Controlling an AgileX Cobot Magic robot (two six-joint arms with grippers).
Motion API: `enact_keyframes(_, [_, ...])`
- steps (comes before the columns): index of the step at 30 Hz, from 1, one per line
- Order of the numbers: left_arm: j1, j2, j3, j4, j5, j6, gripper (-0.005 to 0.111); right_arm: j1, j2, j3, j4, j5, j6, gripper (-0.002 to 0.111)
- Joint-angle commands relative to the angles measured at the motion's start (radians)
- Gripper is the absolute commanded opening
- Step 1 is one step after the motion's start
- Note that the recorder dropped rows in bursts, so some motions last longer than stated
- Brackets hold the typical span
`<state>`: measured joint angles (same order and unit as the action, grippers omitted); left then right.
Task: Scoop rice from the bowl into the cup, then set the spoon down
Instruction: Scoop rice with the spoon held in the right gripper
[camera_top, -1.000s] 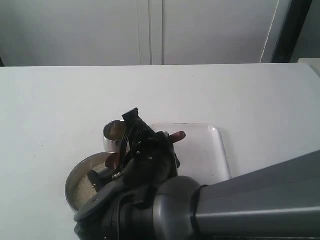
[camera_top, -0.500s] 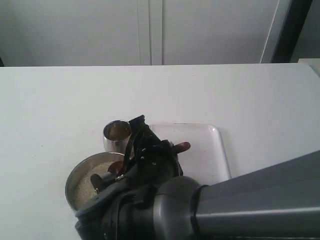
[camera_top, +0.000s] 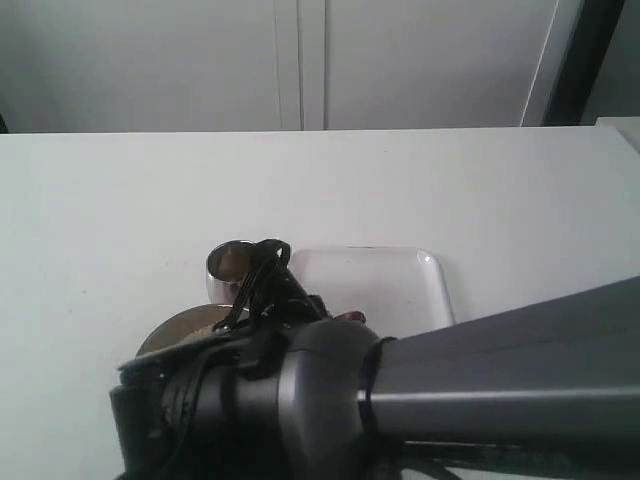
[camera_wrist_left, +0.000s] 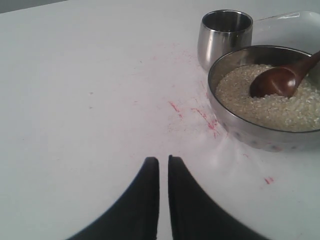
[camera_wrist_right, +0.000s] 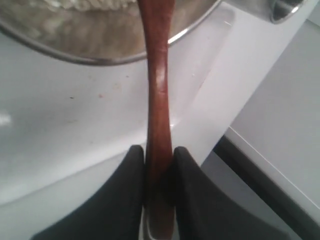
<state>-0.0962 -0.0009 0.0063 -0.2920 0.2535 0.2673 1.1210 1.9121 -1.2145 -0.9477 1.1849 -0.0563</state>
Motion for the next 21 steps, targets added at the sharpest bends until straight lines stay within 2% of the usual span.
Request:
enact_keyframes(1, [-0.007,0.001,-0.006,-0.007,0.001,-0.002,0.014,-0.005,-0.001,-0.063,0.150,0.008,-0.092,0.000])
enact_keyframes(10, [-0.007,0.001,-0.006,-0.007,0.001,-0.002,0.014,-0.050,-0.001,-0.168,0.285,0.036,-0.178,0.000])
enact_keyframes(17, [-0.007,0.001,-0.006,-0.007,0.001,-0.002,0.014,-0.164,-0.003,-0.229,0.642,0.036,-0.310,0.000])
enact_keyframes(21, [-0.007,0.001,-0.006,-0.007,0.001,-0.002,0.014,-0.228,-0.020,-0.229,0.739,0.036,-0.325,0.000])
